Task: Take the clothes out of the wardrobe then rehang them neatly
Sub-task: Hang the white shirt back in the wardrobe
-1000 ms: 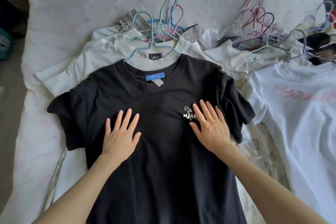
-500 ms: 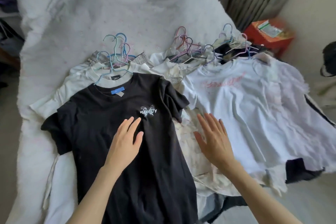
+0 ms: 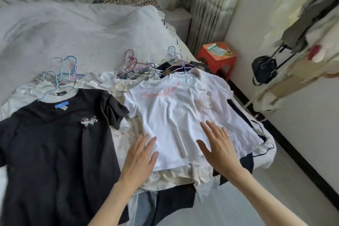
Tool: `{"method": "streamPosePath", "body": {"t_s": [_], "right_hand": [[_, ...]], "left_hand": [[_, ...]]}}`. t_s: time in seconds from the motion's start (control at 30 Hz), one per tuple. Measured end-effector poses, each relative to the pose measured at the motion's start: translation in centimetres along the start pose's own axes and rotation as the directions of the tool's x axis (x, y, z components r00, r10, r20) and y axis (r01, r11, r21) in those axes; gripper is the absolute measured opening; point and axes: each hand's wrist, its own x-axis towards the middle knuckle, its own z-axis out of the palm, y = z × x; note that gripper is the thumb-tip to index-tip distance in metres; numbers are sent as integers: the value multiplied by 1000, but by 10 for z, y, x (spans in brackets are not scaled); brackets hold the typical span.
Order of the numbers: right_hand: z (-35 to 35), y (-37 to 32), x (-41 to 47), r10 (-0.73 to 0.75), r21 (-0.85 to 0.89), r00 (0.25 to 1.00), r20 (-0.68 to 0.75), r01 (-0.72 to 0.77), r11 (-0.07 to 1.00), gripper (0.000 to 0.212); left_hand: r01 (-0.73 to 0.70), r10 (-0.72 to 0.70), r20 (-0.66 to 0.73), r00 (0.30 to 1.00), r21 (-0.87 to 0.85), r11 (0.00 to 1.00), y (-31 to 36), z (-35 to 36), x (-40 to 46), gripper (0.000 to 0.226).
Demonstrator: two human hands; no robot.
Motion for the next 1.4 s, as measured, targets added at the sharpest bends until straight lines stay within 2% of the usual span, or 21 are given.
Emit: {"method": "streamPosePath", "body": {"t_s": [0.13, 0.2, 0.33, 0.5, 0.7, 0.8, 0.87, 1.03, 1.2, 1.3, 1.4], "right_hand": [[-4, 32, 15, -105, -49, 994, 39, 107, 993, 52], [-3, 43, 34, -130, -67, 991, 29, 132, 989, 54], [-1, 59, 83, -174, -119, 984, 49, 178, 977, 55], [18, 84, 165, -142, -92, 989, 46, 146, 985, 48], [77, 110, 287, -92, -89, 970, 225, 115, 989, 51], [111, 107, 341, -93, -121, 936, 339, 141, 983, 54], [131, 103, 371, -94, -121, 927, 362, 147, 982, 55], [177, 101, 436, -68, -90, 942, 327, 103, 991, 49], [201, 99, 454, 9, -146, 963, 269, 31, 989, 29], [200, 100, 448, 10, -47, 982, 189, -1, 999, 25], [182, 101, 432, -42, 97, 995, 86, 33, 995, 26]], "left_hand": [[-5, 4, 27, 1000, 30, 1000, 27, 3, 13, 61], [-8, 9, -7, 1000, 44, 999, 26, -3, 33, 62], [-19, 26, -53, 998, 133, 991, 10, -13, 82, 50], [60, -56, -32, 998, 149, 987, -30, 4, 148, 49], [147, -152, 18, 988, 170, 974, -95, 41, 241, 49], [172, -173, -8, 985, 153, 973, -134, 55, 294, 39], [201, -199, -33, 980, 126, 971, -154, 59, 326, 42], [195, -187, -89, 978, 96, 976, -188, 68, 377, 39], [349, -356, -67, 932, -89, 933, -199, 86, 390, 21], [377, -403, -94, 911, -211, 902, -194, 84, 390, 21], [350, -416, -162, 895, -325, 879, -181, 70, 383, 35]]}}
